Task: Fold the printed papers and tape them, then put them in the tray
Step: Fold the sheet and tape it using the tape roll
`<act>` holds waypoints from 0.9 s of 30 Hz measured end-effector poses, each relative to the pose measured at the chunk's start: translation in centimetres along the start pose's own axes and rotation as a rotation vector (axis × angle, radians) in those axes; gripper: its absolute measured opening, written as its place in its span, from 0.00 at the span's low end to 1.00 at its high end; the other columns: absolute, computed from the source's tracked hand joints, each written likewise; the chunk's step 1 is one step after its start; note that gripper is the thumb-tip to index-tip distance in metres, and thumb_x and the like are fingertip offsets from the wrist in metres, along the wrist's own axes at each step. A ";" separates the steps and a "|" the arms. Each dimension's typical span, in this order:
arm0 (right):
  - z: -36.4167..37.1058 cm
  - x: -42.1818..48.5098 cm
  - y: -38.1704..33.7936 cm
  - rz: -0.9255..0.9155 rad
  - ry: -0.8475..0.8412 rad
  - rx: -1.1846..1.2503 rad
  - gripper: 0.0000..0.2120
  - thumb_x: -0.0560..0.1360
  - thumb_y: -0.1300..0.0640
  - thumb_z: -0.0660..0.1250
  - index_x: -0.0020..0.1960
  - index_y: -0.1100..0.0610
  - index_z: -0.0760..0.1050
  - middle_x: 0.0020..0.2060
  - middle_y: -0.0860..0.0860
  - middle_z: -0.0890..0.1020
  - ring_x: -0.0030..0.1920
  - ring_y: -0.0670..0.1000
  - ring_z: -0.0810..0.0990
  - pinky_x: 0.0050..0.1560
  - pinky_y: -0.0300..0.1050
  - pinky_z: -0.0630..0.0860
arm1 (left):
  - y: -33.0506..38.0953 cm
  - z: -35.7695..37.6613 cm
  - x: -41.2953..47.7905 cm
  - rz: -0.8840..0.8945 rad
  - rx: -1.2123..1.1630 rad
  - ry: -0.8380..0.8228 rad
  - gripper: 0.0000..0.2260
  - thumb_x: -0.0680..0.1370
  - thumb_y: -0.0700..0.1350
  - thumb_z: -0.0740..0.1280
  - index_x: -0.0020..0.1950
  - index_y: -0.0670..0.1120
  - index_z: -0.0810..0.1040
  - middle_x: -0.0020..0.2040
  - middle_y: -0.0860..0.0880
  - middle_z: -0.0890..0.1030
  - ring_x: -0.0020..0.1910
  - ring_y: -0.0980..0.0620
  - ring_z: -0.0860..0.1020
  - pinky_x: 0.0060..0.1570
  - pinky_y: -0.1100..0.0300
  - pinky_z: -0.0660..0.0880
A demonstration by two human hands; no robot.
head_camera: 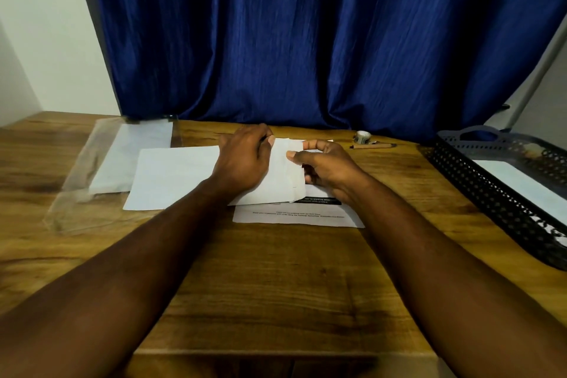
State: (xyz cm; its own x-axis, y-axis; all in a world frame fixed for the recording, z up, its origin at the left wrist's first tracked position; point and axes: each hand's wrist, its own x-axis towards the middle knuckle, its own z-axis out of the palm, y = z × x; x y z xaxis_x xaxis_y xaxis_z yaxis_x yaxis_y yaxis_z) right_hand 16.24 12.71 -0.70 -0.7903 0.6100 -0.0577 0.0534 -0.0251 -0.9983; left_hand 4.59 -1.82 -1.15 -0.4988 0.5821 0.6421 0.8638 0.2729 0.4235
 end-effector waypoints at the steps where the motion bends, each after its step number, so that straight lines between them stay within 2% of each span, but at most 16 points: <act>1: -0.2 0.0 0.0 0.015 -0.027 -0.016 0.19 0.75 0.65 0.78 0.63 0.57 0.77 0.57 0.66 0.86 0.47 0.59 0.80 0.44 0.52 0.79 | 0.0 0.0 -0.1 0.000 -0.005 0.004 0.07 0.87 0.45 0.60 0.52 0.48 0.76 0.44 0.52 0.78 0.45 0.50 0.76 0.58 0.40 0.74; 4: -0.5 -0.1 0.1 0.018 -0.097 -0.084 0.17 0.76 0.69 0.75 0.60 0.54 0.78 0.56 0.61 0.88 0.49 0.58 0.83 0.44 0.48 0.78 | 0.1 0.1 -0.2 -0.003 -0.016 -0.018 0.08 0.88 0.46 0.58 0.53 0.49 0.75 0.38 0.52 0.77 0.40 0.49 0.76 0.55 0.42 0.74; 7: -0.5 -0.2 0.1 -0.003 -0.121 -0.135 0.18 0.77 0.70 0.74 0.61 0.54 0.78 0.54 0.59 0.88 0.47 0.57 0.84 0.38 0.44 0.79 | 0.1 -0.1 -0.3 0.006 0.004 -0.029 0.09 0.88 0.46 0.57 0.52 0.48 0.74 0.36 0.52 0.75 0.38 0.49 0.75 0.54 0.43 0.72; 8: -0.5 -0.1 0.2 -0.009 -0.118 -0.134 0.18 0.76 0.70 0.75 0.61 0.54 0.78 0.53 0.60 0.89 0.48 0.57 0.85 0.40 0.45 0.82 | 0.1 -0.2 -0.3 0.007 0.005 -0.027 0.09 0.88 0.46 0.57 0.51 0.48 0.73 0.36 0.53 0.74 0.38 0.49 0.74 0.54 0.43 0.71; 10: -0.4 0.0 0.2 -0.012 -0.112 -0.109 0.21 0.75 0.69 0.77 0.65 0.58 0.77 0.55 0.60 0.88 0.53 0.58 0.88 0.54 0.55 0.86 | 0.3 -0.3 -0.4 0.004 -0.011 -0.034 0.09 0.88 0.46 0.56 0.51 0.47 0.73 0.36 0.51 0.75 0.38 0.48 0.75 0.52 0.43 0.71; 12: -0.3 0.0 0.1 -0.005 -0.103 -0.081 0.28 0.73 0.68 0.79 0.70 0.60 0.75 0.58 0.60 0.87 0.56 0.59 0.88 0.61 0.62 0.84 | 0.5 -0.4 -0.4 0.001 -0.039 -0.047 0.10 0.88 0.46 0.56 0.52 0.46 0.73 0.37 0.50 0.76 0.39 0.47 0.75 0.53 0.42 0.72; 13: -0.2 0.0 0.0 -0.002 -0.097 -0.069 0.29 0.72 0.68 0.80 0.71 0.60 0.75 0.58 0.59 0.87 0.56 0.59 0.89 0.59 0.62 0.85 | 0.5 -0.4 -0.4 -0.003 -0.054 -0.057 0.10 0.89 0.46 0.56 0.53 0.46 0.73 0.38 0.49 0.76 0.40 0.47 0.75 0.53 0.42 0.72; 15: -0.1 -0.1 0.0 -0.006 -0.092 -0.050 0.27 0.72 0.68 0.80 0.68 0.60 0.77 0.54 0.58 0.89 0.51 0.56 0.90 0.48 0.53 0.88 | 0.5 -0.5 -0.4 -0.011 -0.084 -0.078 0.09 0.88 0.46 0.57 0.54 0.46 0.74 0.38 0.50 0.76 0.40 0.48 0.75 0.54 0.41 0.73; 17: 0.0 -0.3 0.2 -0.021 -0.079 -0.068 0.22 0.72 0.69 0.80 0.64 0.60 0.79 0.48 0.55 0.90 0.44 0.52 0.90 0.36 0.43 0.85 | 0.6 -0.5 -0.5 -0.017 -0.119 -0.104 0.08 0.88 0.45 0.57 0.55 0.45 0.74 0.38 0.50 0.77 0.39 0.49 0.75 0.53 0.41 0.74; 19: 0.2 -0.4 0.4 -0.038 -0.048 -0.099 0.21 0.71 0.69 0.80 0.61 0.60 0.80 0.43 0.55 0.90 0.38 0.50 0.90 0.30 0.39 0.81 | 0.6 -0.5 -0.5 -0.034 -0.125 -0.133 0.07 0.88 0.45 0.57 0.58 0.47 0.74 0.41 0.50 0.78 0.40 0.51 0.75 0.56 0.40 0.74; 21: 0.4 -0.2 0.4 -0.038 -0.012 -0.101 0.21 0.71 0.69 0.80 0.62 0.60 0.80 0.47 0.57 0.90 0.41 0.51 0.90 0.33 0.44 0.84 | 0.5 -0.4 -0.5 -0.044 -0.118 -0.151 0.06 0.88 0.47 0.59 0.62 0.48 0.74 0.47 0.51 0.79 0.45 0.51 0.76 0.61 0.37 0.74; 22: 0.4 -0.1 0.4 -0.036 0.015 -0.102 0.22 0.72 0.68 0.80 0.63 0.60 0.80 0.51 0.59 0.89 0.44 0.53 0.90 0.40 0.49 0.87 | 0.4 -0.3 -0.5 -0.043 -0.105 -0.164 0.07 0.87 0.49 0.60 0.63 0.50 0.73 0.52 0.51 0.79 0.51 0.50 0.77 0.65 0.36 0.73; 24: 0.1 0.3 0.6 -0.057 0.096 -0.138 0.20 0.73 0.66 0.80 0.62 0.59 0.79 0.56 0.60 0.87 0.49 0.57 0.90 0.52 0.58 0.87 | 0.0 0.0 -0.4 -0.024 -0.034 -0.208 0.13 0.86 0.54 0.61 0.69 0.52 0.71 0.66 0.51 0.77 0.65 0.49 0.74 0.70 0.37 0.68; 27: -0.7 0.6 0.8 -0.158 0.223 -0.346 0.12 0.75 0.59 0.80 0.54 0.53 0.80 0.54 0.55 0.86 0.52 0.55 0.87 0.55 0.55 0.86 | -0.5 0.2 -0.3 0.059 0.018 -0.303 0.24 0.84 0.62 0.62 0.77 0.55 0.69 0.76 0.51 0.67 0.74 0.49 0.67 0.73 0.37 0.65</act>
State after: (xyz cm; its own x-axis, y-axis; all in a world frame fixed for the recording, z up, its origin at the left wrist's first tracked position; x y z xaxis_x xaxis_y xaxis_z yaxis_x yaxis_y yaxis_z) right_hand 16.28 13.62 -1.54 -0.6558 0.7423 0.1377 0.1737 0.3258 -0.9294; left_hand 4.32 -1.96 -1.65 -0.4063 0.7983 0.4445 0.8930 0.2439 0.3782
